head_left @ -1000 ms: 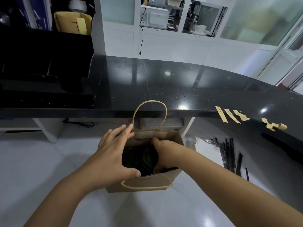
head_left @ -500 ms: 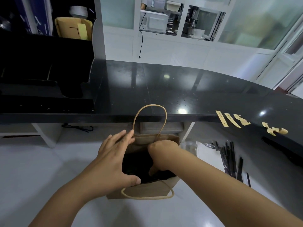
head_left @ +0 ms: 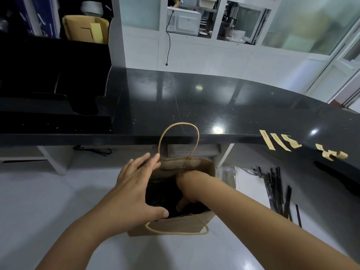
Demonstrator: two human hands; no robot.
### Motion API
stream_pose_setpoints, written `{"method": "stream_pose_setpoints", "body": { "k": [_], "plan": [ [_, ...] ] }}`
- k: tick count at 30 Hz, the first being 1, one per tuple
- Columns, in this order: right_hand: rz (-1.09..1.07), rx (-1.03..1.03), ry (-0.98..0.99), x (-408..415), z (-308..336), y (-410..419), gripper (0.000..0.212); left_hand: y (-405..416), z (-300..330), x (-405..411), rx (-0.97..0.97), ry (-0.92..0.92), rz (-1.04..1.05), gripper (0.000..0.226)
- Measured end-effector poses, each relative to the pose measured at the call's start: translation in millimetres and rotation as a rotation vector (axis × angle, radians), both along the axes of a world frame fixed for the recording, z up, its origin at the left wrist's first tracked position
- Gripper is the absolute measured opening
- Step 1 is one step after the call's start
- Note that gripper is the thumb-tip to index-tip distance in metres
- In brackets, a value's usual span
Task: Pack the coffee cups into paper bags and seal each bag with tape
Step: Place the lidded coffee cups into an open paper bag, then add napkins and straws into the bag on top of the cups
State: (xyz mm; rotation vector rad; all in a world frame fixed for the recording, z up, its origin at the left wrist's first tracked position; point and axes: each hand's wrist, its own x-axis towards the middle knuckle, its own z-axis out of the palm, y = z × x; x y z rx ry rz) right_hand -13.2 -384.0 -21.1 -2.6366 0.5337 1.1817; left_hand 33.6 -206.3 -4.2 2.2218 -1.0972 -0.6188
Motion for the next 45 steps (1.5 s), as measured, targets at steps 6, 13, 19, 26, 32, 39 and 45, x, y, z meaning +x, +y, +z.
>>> {"method": "stream_pose_setpoints", "body": {
  "k": [6, 13, 19, 26, 32, 39, 45],
  "plan": [
    [-0.046, 0.033, 0.002, -2, -6, -4, 0.057, 0, -2, 0, -0.054, -0.004, 0.044, 0.110],
    [0.158, -0.135, -0.199, -18, 9, 3, 0.030, 2, -10, 6, -0.168, -0.007, 0.053, 0.091],
    [0.140, -0.281, -0.624, -49, 47, -3, 0.025, 8, -8, 5, -0.270, -0.038, 0.129, 0.077],
    [-0.333, -0.177, -1.154, -91, 38, -43, 0.011, 7, -11, -1, -0.313, 0.001, 0.183, 0.069],
    [-0.653, -0.164, -0.989, -138, -12, -91, 0.014, -7, -11, -10, -0.285, -0.032, 0.148, 0.069],
    [-0.609, -0.239, -0.785, -185, -73, -126, 0.030, -28, -5, -23, -0.261, -0.051, 0.109, 0.069],
    [-0.606, -0.219, -0.835, -179, -90, -136, 0.043, -45, -4, -32, -0.242, -0.052, 0.088, 0.069]
  ]
}}
